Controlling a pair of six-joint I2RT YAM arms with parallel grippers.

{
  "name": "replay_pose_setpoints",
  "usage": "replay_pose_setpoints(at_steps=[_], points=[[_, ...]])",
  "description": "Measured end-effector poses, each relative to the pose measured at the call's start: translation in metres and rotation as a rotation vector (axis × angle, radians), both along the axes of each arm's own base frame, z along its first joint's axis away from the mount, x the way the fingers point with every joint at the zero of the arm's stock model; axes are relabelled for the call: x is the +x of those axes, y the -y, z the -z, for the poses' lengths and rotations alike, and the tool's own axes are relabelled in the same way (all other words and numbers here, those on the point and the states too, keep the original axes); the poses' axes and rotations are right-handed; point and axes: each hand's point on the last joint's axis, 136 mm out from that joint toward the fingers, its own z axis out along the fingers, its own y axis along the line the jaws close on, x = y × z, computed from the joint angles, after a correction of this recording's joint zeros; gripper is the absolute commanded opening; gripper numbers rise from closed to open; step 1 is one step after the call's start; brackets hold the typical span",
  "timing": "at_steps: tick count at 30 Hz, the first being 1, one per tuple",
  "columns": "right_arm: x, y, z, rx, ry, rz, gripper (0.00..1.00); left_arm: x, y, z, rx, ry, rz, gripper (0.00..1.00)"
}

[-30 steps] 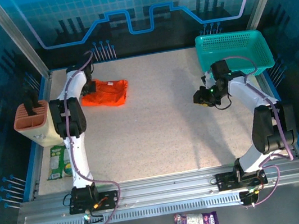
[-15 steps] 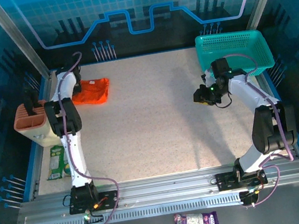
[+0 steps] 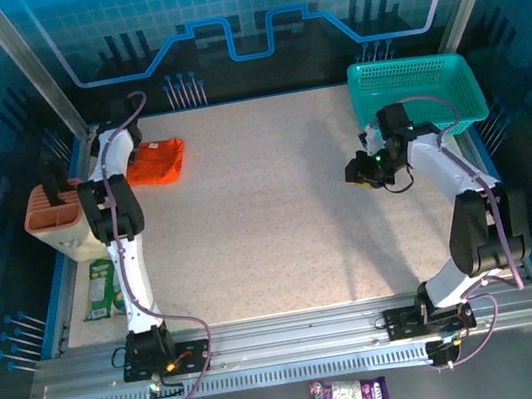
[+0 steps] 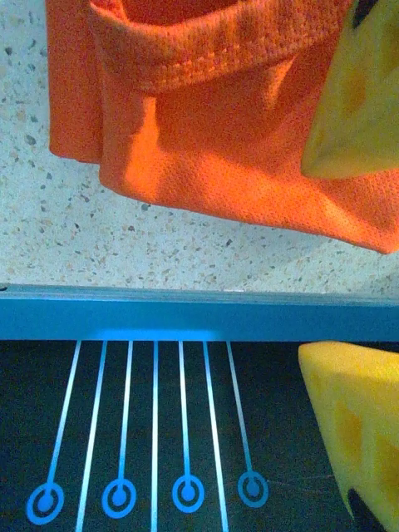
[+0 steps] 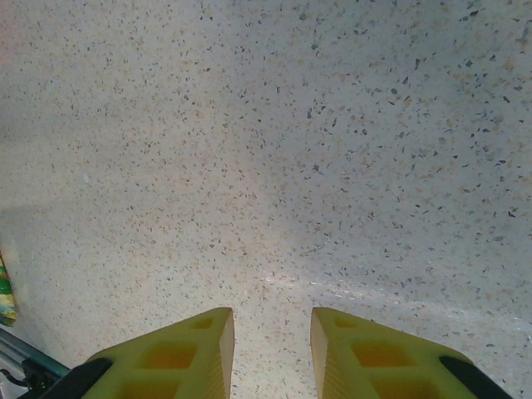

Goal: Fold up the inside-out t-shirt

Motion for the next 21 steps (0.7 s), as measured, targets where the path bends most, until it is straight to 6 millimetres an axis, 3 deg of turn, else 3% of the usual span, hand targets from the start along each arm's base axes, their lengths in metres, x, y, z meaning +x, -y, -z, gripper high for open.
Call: replay_pose_setpoints(at_steps=[3, 7, 9, 10, 13, 16, 18, 21], points=[[0.0, 0.001, -0.004, -0.003, 0.015, 0.001, 0.35, 0.0, 0.002, -0.001, -0.006, 0.012, -0.01, 0.62], [0.002, 0.006, -0.01, -0.043, 0.06, -0.007, 0.56, -0.002, 0.017, -0.018, -0.074, 0.067, -0.02, 0.7], [0.006, 0.011, -0.012, -0.075, 0.1, -0.006, 0.95, -0.005, 0.033, -0.033, -0.133, 0.122, -0.023, 0.96], [0.007, 0.015, -0.012, -0.097, 0.123, -0.003, 1.0, -0.01, 0.045, -0.045, -0.173, 0.153, -0.018, 0.99], [0.01, 0.027, -0.009, -0.171, 0.176, 0.009, 1.0, -0.025, 0.08, -0.077, -0.285, 0.25, -0.007, 0.99], [0.016, 0.042, -0.005, -0.259, 0.227, 0.037, 1.0, -0.049, 0.113, -0.093, -0.402, 0.335, -0.001, 0.99], [0.021, 0.052, -0.001, -0.317, 0.256, 0.056, 1.0, -0.068, 0.128, -0.091, -0.475, 0.369, -0.008, 0.99], [0.03, 0.07, 0.007, -0.417, 0.303, 0.096, 1.0, -0.104, 0.141, -0.069, -0.561, 0.396, -0.036, 0.98]])
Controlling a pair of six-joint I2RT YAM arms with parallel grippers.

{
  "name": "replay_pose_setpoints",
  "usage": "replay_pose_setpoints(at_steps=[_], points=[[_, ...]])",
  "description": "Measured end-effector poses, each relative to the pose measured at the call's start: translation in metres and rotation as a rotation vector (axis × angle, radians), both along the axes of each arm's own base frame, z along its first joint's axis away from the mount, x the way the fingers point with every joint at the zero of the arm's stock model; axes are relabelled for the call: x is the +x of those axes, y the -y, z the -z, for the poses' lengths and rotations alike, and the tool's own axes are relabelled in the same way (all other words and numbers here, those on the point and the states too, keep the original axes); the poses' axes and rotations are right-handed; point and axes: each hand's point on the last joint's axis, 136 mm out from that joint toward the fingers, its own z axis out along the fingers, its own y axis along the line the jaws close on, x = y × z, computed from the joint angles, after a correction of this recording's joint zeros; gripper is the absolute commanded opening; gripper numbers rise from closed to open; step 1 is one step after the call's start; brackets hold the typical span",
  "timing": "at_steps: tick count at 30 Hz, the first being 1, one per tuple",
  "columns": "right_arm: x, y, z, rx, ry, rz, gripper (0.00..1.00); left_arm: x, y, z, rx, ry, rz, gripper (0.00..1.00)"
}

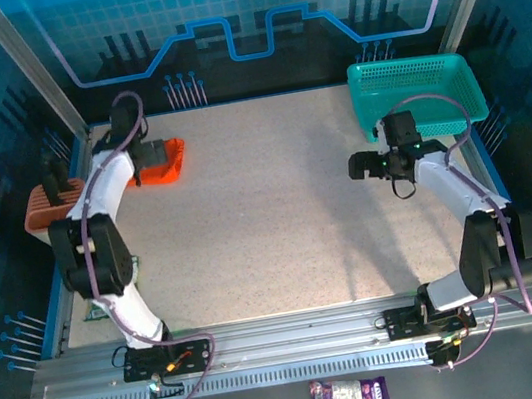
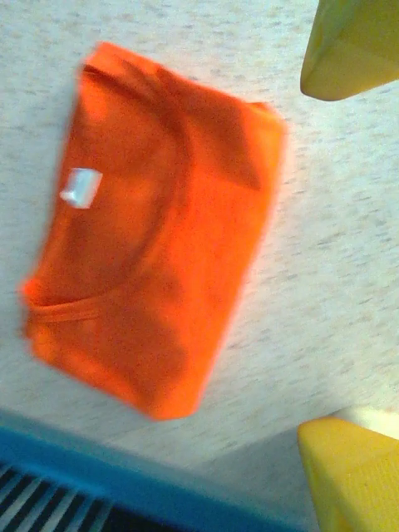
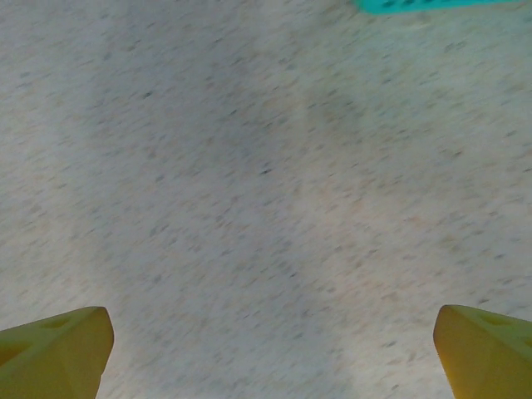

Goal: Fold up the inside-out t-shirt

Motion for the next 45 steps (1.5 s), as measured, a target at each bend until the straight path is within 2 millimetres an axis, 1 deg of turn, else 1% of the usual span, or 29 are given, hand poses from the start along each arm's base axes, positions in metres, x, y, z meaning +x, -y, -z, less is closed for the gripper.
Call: replay_pose_setpoints(at_steps=[4, 6, 7, 10, 13, 14, 16, 18, 21, 23, 24, 26, 28, 30, 33, 36, 37, 40, 45], points=[[0.007, 0.019, 0.014, -0.102, 0.061, 0.042, 1.0, -0.051, 0.007, 0.039, -0.052, 0.002, -0.028, 0.98], [0.009, 0.025, 0.023, -0.139, 0.101, 0.041, 1.0, -0.07, 0.009, 0.051, -0.067, 0.016, -0.039, 0.99], [0.009, 0.027, 0.03, -0.154, 0.119, 0.033, 1.0, -0.078, 0.009, 0.057, -0.073, 0.028, -0.041, 0.99], [0.008, 0.027, 0.047, -0.186, 0.182, -0.008, 1.0, -0.09, 0.014, 0.071, -0.092, 0.076, -0.022, 0.99], [0.013, 0.025, 0.058, -0.206, 0.243, -0.044, 1.0, -0.092, 0.021, 0.086, -0.117, 0.129, 0.01, 0.99], [0.017, 0.025, 0.059, -0.207, 0.256, -0.05, 1.0, -0.093, 0.023, 0.091, -0.127, 0.143, 0.02, 0.99], [0.029, 0.021, 0.054, -0.196, 0.312, -0.065, 1.0, -0.09, 0.029, 0.095, -0.15, 0.183, 0.048, 0.99], [0.038, 0.018, 0.047, -0.191, 0.364, -0.079, 1.0, -0.081, 0.035, 0.09, -0.17, 0.239, 0.084, 0.99], [0.045, 0.013, 0.035, -0.185, 0.442, -0.102, 0.99, -0.065, 0.043, 0.075, -0.185, 0.328, 0.144, 0.99], [0.042, 0.01, 0.034, -0.178, 0.488, -0.118, 1.0, -0.058, 0.048, 0.065, -0.19, 0.399, 0.19, 0.99], [0.038, 0.008, 0.037, -0.172, 0.505, -0.127, 0.99, -0.057, 0.052, 0.062, -0.193, 0.429, 0.217, 0.99], [0.026, 0.006, 0.046, -0.167, 0.529, -0.14, 1.0, -0.059, 0.057, 0.063, -0.2, 0.454, 0.256, 0.99], [0.016, 0.006, 0.057, -0.166, 0.518, -0.143, 1.0, -0.062, 0.063, 0.066, -0.21, 0.467, 0.287, 0.99], [0.017, 0.006, 0.056, -0.168, 0.531, -0.141, 1.0, -0.064, 0.066, 0.065, -0.21, 0.487, 0.312, 0.99], [0.023, 0.007, 0.043, -0.173, 0.586, -0.13, 1.0, -0.067, 0.07, 0.064, -0.206, 0.533, 0.345, 0.99], [0.025, 0.008, 0.038, -0.176, 0.607, -0.125, 1.0, -0.072, 0.074, 0.074, -0.205, 0.53, 0.367, 0.99], [0.026, 0.008, 0.037, -0.178, 0.612, -0.123, 1.0, -0.072, 0.074, 0.074, -0.204, 0.533, 0.373, 0.99], [0.027, 0.008, 0.035, -0.179, 0.622, -0.121, 1.0, -0.069, 0.075, 0.068, -0.188, 0.559, 0.374, 0.99], [0.027, 0.008, 0.033, -0.179, 0.629, -0.12, 1.0, -0.067, 0.077, 0.065, -0.161, 0.568, 0.364, 0.99]])
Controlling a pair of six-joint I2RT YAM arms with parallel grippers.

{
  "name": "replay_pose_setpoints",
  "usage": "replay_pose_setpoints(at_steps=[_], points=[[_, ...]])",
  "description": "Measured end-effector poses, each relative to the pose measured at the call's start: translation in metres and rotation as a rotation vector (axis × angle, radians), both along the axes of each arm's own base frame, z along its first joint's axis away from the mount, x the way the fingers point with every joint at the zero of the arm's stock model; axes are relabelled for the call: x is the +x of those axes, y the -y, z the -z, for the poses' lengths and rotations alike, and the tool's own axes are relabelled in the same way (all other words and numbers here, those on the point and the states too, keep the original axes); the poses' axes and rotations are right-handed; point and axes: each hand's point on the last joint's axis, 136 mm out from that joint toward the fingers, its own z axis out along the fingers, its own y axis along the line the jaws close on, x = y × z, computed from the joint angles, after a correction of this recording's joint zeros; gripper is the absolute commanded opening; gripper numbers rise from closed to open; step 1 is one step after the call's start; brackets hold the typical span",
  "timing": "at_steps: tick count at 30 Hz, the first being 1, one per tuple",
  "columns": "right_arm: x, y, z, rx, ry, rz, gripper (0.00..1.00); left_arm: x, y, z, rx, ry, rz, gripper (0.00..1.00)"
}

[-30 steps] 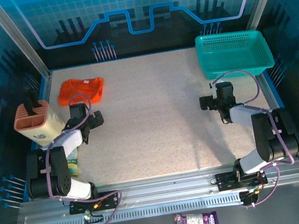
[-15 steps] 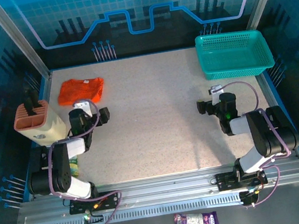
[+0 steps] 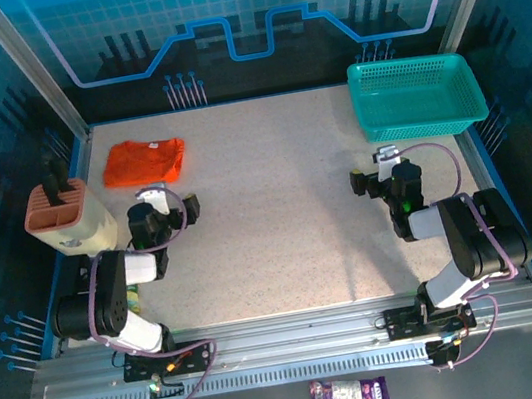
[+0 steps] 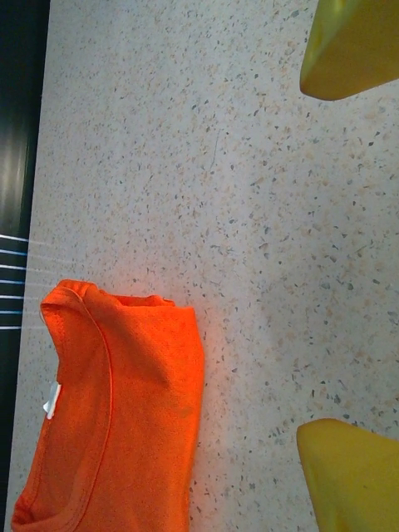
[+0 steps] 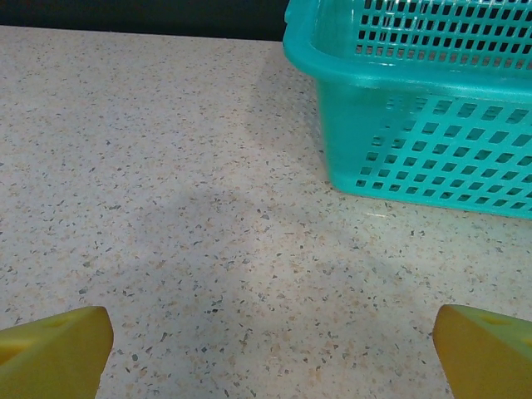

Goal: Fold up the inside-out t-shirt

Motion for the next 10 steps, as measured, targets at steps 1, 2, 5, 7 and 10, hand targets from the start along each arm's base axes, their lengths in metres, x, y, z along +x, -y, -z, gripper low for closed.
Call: replay_pose_setpoints(at_steps=[1, 2, 5, 7, 10], points=[[0.0, 0.0, 0.0, 0.0, 0.0, 0.0, 1.0, 0.0002, 0.0003, -0.0003, 0.001, 0.002, -0.001, 0.99], [0.0, 0.0, 0.0, -0.001, 0.0, 0.0, 1.0, 0.0003, -0.0001, -0.0005, 0.003, 0.002, -0.004, 0.99], [0.0, -0.0005, 0.0001, -0.007, 0.0, -0.005, 1.0, 0.0004, -0.001, -0.0006, 0.005, 0.003, -0.009, 0.99], [0.0004, -0.0031, 0.0001, -0.008, -0.002, -0.022, 1.0, 0.0004, -0.0017, -0.0005, 0.007, 0.003, -0.013, 0.99], [0.0016, -0.0072, -0.0016, -0.006, 0.001, -0.046, 1.0, 0.0005, -0.0017, -0.0006, 0.007, 0.003, -0.013, 0.99]])
